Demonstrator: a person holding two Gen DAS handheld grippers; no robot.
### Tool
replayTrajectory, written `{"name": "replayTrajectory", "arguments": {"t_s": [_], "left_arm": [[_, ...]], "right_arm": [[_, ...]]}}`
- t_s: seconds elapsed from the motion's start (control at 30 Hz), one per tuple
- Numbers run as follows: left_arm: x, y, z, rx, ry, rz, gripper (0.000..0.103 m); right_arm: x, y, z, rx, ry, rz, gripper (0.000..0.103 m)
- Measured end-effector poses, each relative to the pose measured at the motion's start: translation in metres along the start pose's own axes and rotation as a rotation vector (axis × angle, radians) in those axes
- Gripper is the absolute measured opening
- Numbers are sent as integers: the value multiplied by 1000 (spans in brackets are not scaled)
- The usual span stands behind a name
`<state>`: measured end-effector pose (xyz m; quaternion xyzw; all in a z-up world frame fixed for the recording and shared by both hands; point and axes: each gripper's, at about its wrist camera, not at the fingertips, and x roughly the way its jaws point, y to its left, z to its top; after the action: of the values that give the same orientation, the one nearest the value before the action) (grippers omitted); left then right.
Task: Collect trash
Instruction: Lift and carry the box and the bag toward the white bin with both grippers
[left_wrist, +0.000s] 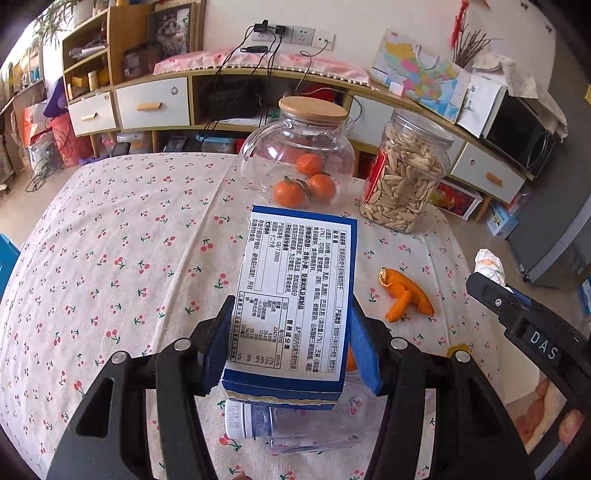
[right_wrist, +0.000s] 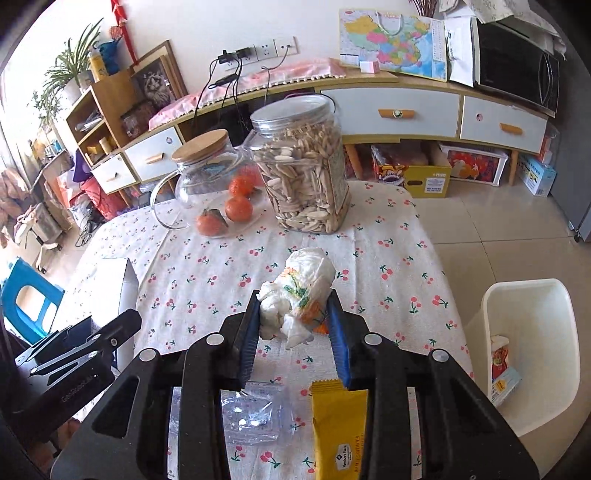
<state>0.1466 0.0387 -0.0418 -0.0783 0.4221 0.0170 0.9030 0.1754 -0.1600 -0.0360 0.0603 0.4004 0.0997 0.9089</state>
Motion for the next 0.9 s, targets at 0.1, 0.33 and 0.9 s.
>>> {"name": "replayTrajectory", "arguments": {"t_s": [0.1,0.33,0.9], "left_arm": [[-3,-1,-1,-3,-13,16,57],[-17,-8,-1,7,-66,41,57],[-46,-42,-10,54,-181,57,57]], "right_arm": [[-9,8,-1,-25,-54,-17,33],[-29,16,-2,-81,-158,-75,33],[-61,-5,-6,-91,-267,-200,33]]}}
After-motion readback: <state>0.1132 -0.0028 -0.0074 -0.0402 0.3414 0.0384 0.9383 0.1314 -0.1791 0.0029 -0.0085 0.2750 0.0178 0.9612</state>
